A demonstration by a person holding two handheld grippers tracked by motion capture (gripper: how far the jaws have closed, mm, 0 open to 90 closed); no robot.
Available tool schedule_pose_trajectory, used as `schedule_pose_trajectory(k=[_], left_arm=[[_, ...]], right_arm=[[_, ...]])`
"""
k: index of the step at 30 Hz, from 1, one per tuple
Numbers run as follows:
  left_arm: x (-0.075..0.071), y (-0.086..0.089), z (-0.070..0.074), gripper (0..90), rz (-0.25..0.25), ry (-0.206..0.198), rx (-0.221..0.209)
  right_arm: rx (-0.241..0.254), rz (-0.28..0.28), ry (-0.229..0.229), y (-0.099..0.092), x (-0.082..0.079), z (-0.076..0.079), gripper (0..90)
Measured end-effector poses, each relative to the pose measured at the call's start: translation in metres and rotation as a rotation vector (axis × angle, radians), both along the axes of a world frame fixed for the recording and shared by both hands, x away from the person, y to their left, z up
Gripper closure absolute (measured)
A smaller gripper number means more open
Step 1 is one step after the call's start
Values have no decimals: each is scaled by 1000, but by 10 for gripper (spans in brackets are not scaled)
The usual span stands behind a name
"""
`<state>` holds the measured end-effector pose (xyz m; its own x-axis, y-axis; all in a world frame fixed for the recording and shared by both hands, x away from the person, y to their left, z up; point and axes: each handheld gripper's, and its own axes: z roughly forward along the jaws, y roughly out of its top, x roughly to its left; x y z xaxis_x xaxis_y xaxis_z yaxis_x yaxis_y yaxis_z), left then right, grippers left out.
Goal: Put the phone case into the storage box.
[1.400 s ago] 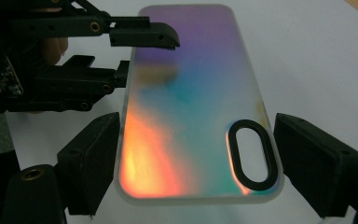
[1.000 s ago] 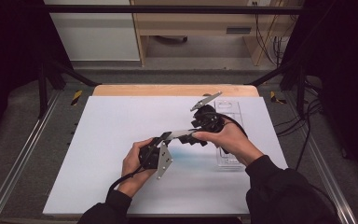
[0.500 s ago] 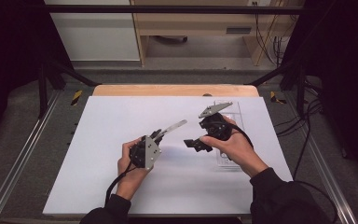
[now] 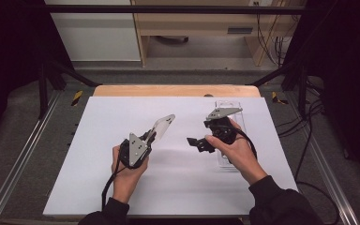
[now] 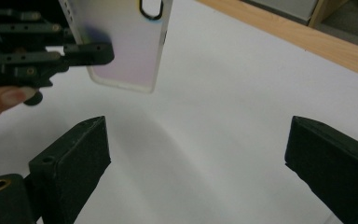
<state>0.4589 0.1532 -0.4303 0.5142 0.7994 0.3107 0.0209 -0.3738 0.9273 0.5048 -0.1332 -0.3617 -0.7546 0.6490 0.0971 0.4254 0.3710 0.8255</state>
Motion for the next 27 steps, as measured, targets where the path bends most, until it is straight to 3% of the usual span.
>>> schedule_pose_trajectory(k=[4,8,12,17,20,27], left_arm=[[-1,2,-4,809,8,23,-22],[0,6,-3,809,12,29,-38],[1,12,-1,809,14,44,-106],[3,18,-1,809,21,90,-178],[4,23,-1,809,18,127,-256],[6,30,-1,809,17,162,-331]], right_arm=[[56,-32,-43,1,-4,-3,73],[104,-39,-59,3,-10,-9,70],[130,-58,-74,4,-15,-14,57],[174,-65,-62,6,-18,-20,52],[194,-70,-56,9,-18,-24,52],[189,-86,-44,21,-17,-29,55]])
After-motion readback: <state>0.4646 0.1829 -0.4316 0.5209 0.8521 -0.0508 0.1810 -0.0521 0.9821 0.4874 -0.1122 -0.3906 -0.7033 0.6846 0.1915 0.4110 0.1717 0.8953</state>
